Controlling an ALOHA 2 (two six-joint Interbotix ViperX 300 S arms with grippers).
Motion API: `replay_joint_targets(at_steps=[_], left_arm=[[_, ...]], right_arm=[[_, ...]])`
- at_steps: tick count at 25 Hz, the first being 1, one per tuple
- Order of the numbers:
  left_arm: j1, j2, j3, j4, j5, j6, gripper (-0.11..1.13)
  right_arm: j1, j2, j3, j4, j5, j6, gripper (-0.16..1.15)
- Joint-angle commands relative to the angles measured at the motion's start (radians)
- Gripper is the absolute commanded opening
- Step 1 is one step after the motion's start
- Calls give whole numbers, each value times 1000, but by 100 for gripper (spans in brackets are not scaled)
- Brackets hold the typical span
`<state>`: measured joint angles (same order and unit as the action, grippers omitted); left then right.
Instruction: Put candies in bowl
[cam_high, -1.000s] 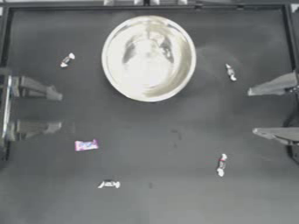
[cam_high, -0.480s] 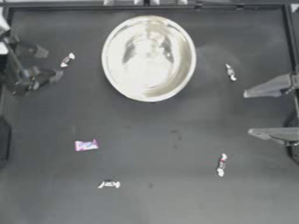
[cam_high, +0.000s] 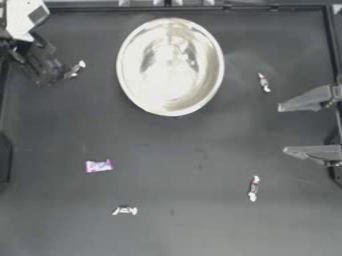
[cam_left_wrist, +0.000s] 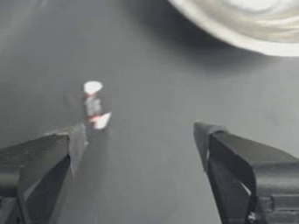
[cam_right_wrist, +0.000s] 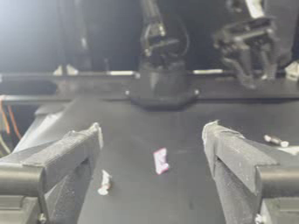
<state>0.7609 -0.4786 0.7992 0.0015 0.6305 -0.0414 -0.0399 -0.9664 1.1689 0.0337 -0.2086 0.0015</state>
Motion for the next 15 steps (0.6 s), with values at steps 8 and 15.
replay_joint_targets(at_steps=[8,15], left_arm=[[46,160,-78,3,28,60,102],[86,215,-72,5,5,71,102]], right_arm=[[-2,9,3,6,-11,3,98],[-2,8,11,9,-12,3,98]])
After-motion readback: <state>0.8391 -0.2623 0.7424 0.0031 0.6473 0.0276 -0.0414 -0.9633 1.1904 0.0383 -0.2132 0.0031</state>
